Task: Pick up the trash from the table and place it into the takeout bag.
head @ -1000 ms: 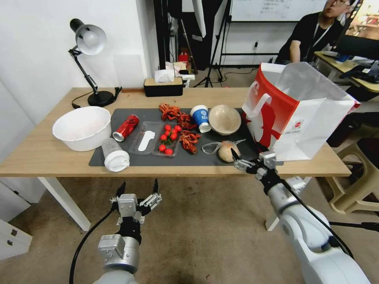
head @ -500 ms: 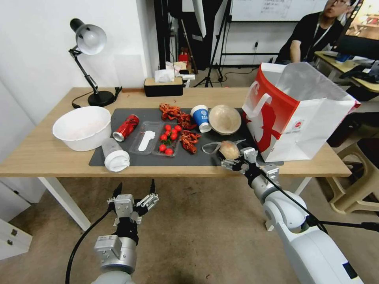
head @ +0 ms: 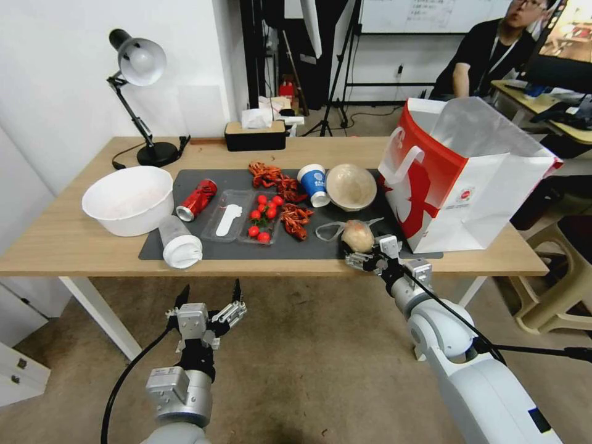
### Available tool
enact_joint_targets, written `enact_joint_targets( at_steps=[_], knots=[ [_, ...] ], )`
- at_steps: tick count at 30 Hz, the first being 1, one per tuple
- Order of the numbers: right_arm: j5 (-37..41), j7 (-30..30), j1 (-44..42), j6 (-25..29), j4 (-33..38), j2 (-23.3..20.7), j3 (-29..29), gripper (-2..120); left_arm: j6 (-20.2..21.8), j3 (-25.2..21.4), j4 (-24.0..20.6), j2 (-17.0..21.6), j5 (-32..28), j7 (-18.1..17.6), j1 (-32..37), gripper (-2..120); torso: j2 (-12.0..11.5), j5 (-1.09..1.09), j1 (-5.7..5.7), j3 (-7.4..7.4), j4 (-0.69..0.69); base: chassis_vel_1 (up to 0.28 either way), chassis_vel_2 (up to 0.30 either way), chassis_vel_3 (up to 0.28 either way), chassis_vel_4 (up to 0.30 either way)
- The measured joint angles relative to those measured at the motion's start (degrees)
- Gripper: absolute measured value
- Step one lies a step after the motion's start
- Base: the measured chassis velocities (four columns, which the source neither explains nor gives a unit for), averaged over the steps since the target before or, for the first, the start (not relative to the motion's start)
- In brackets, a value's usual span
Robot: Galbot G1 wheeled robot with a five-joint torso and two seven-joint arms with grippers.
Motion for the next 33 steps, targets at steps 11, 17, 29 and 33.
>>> enact_joint_targets(
  at_steps=[11, 17, 29, 33],
  knots=[
    [0.02, -0.76, -0.04, 0.96, -0.71, -0.11, 0.00, 42, -0.29, -0.52, -0.30, 0.00, -0.39, -0.18, 0.10, 100, 0.01, 0.00, -0.02, 0.00, 0.00, 0.000, 0.000, 0.000, 0.000],
    [-0.22, -1.59, 0.00, 3.27, -0.15, -0.92, 0.36, 20, -0.72, -0.52, -0.24, 0.00, -0.42, -0.22, 0.08, 100, 0.01, 0.02, -0.01, 0.00, 0.00, 0.000, 0.000, 0.000, 0.000],
    [9.62, -0.30, 4.60, 3.26, 15.59, -10.56, 6.13, 9, -0.44, -0.72, -0.57, 0.00, 1.63, 0.75, 0.52, 100, 0.01, -0.01, -0.01, 0.00, 0.01, 0.000, 0.000, 0.000, 0.000],
    [16.88, 5.46, 12.35, -0.01, 16.93, -17.61, 8.25, 9, -0.29, -0.73, -0.62, 0.00, 1.82, 0.86, 0.56, 100, 0.01, 0.00, -0.01, 0.00, -0.01, 0.000, 0.000, 0.000, 0.000]
  ],
)
